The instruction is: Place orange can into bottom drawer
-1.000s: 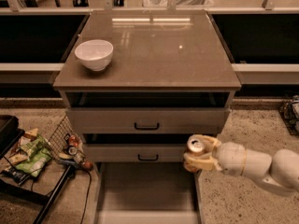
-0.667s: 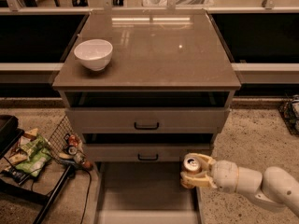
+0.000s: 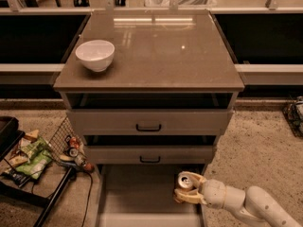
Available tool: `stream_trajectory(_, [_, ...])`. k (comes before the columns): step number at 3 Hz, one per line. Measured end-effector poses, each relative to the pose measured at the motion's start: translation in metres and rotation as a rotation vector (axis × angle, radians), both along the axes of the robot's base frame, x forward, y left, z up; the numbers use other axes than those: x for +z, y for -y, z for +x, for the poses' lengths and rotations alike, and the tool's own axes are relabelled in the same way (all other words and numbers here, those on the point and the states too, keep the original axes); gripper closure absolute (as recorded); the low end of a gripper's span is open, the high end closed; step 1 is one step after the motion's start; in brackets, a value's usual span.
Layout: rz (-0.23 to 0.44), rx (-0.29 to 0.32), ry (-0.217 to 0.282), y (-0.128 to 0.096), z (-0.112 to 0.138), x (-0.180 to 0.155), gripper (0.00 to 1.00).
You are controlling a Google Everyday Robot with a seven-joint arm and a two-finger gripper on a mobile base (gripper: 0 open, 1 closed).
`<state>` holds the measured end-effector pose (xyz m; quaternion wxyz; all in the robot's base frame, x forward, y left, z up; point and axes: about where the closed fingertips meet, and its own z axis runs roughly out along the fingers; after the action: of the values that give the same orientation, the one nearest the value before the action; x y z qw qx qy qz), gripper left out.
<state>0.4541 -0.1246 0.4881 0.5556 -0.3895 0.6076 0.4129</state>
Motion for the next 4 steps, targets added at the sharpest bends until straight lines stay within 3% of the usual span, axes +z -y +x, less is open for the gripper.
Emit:
stream_trajectory(1, [0.000, 0.000, 0.000, 0.000, 0.000, 0.000, 1.00])
stream_trajectory(2, [0.034, 0.026, -0.044, -0.021, 0.017, -0.034, 1.00])
stream_trajectory(3, [0.090, 0.098, -0.102, -0.077, 0.055, -0.125, 1.00])
stream_trajectory(4, [0.130, 0.155, -0.080, -0.112, 0.068, -0.177, 1.00])
